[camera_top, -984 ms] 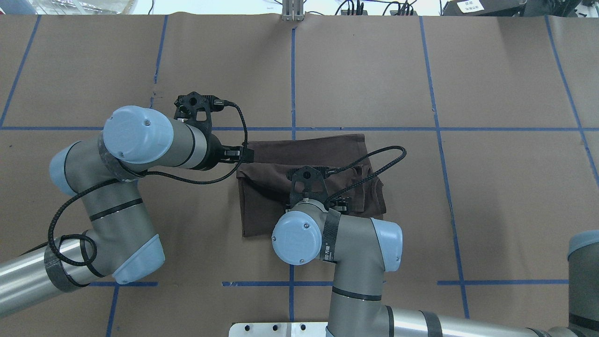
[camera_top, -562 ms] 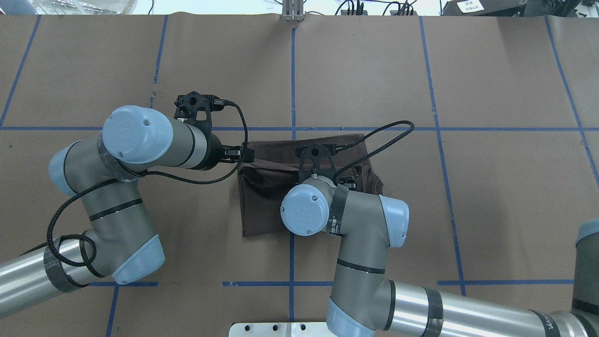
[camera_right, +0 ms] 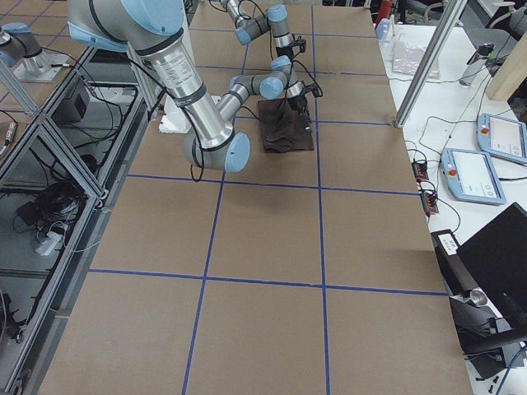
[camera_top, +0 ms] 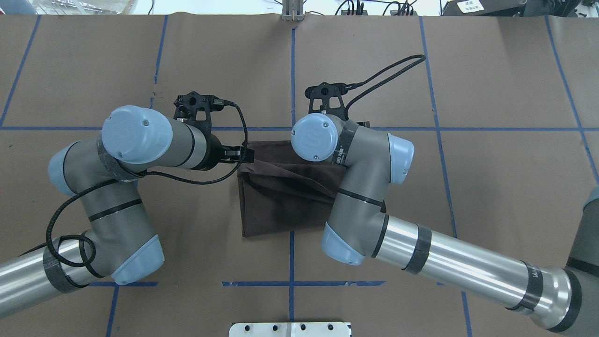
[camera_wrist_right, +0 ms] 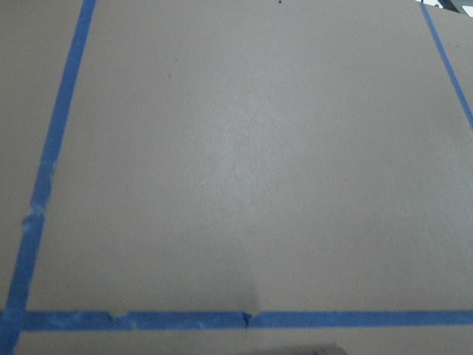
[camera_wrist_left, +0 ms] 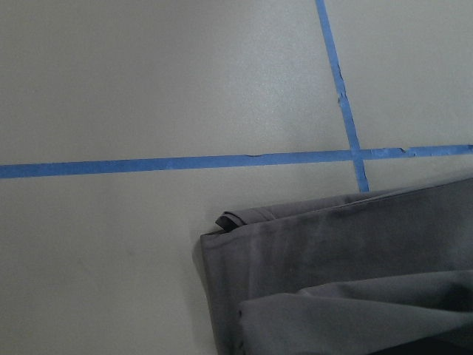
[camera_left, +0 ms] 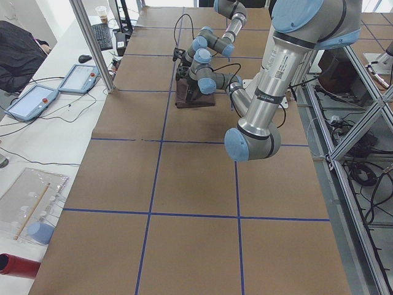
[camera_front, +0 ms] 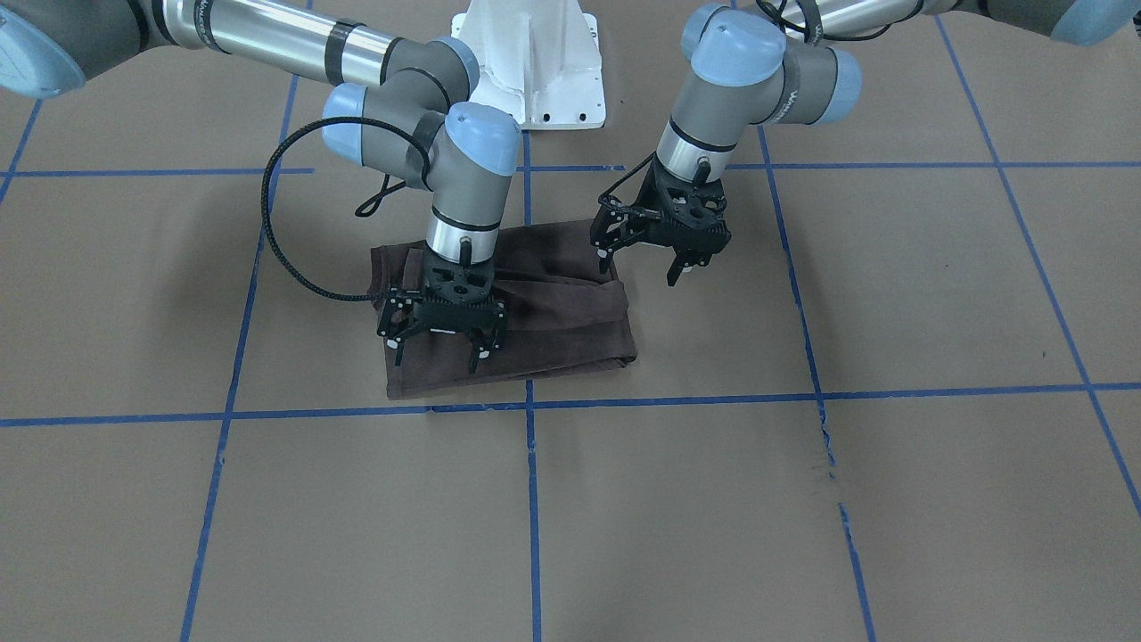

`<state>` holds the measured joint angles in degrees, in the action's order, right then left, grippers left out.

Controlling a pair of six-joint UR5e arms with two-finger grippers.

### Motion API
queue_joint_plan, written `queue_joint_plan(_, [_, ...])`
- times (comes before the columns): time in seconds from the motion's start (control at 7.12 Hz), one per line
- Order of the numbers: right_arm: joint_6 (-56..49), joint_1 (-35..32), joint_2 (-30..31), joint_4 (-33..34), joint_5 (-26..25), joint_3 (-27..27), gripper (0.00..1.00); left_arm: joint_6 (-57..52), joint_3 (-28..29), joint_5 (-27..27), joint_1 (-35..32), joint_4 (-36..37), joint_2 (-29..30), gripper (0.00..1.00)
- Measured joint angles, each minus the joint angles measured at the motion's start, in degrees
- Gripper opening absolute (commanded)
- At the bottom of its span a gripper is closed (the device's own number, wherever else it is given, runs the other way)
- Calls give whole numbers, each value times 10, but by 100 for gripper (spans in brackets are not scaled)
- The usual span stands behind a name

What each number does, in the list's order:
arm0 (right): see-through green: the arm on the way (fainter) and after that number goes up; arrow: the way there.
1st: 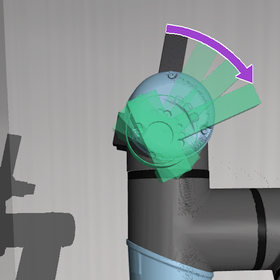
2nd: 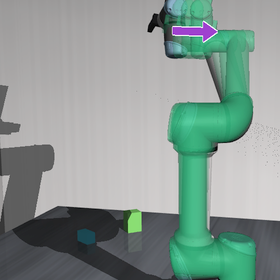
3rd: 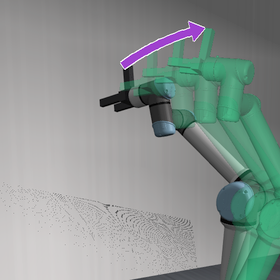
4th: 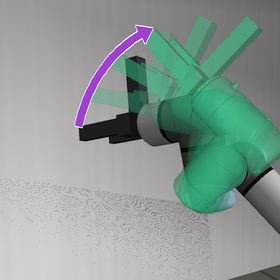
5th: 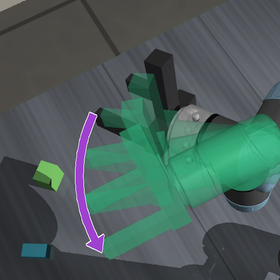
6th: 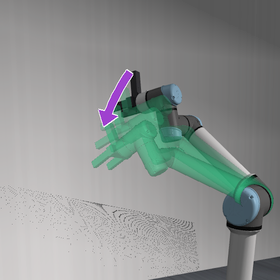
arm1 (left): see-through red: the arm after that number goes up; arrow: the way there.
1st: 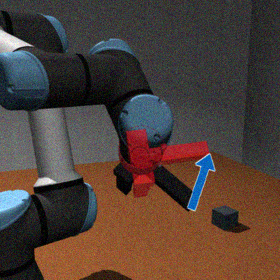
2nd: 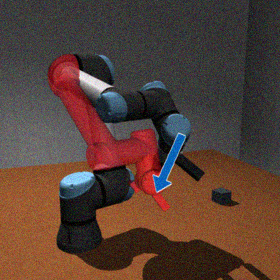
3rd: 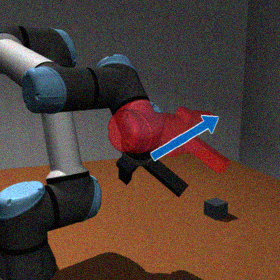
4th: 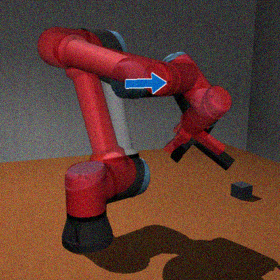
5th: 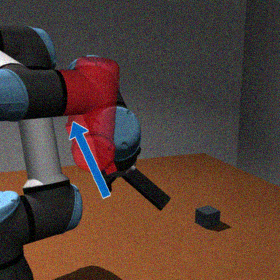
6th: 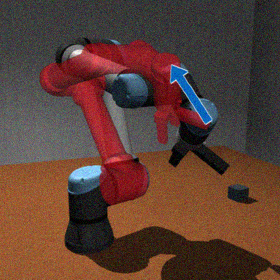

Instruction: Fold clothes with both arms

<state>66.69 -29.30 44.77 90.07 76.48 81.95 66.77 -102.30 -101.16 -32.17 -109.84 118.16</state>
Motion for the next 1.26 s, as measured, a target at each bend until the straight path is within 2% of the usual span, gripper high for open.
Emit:
queue_joint_plan(0.28, [-17,-31,-10,-36,57,-13,100,32,7,1,7,-2,4,100])
queue_joint_plan(0.56, [-36,-58,-5,-40,109,7,100,107,30,3,24,-43,1,60])
queue_joint_plan(0.7, [-40,-63,-3,-40,116,14,100,155,48,5,31,-79,0,53])
queue_joint_plan(0.84, [-41,-65,-2,-40,118,17,100,186,60,6,35,-103,0,52])
queue_joint_plan(0.98, [-41,-65,-1,-40,119,18,100,198,65,7,37,-112,-1,33])
queue_joint_plan(1.12, [-41,-65,-1,-40,119,18,100,203,68,7,37,-116,-1,0])
queue_joint_plan(1.26, [-41,-66,-1,-40,119,18,100,204,69,7,38,-117,-1,0])
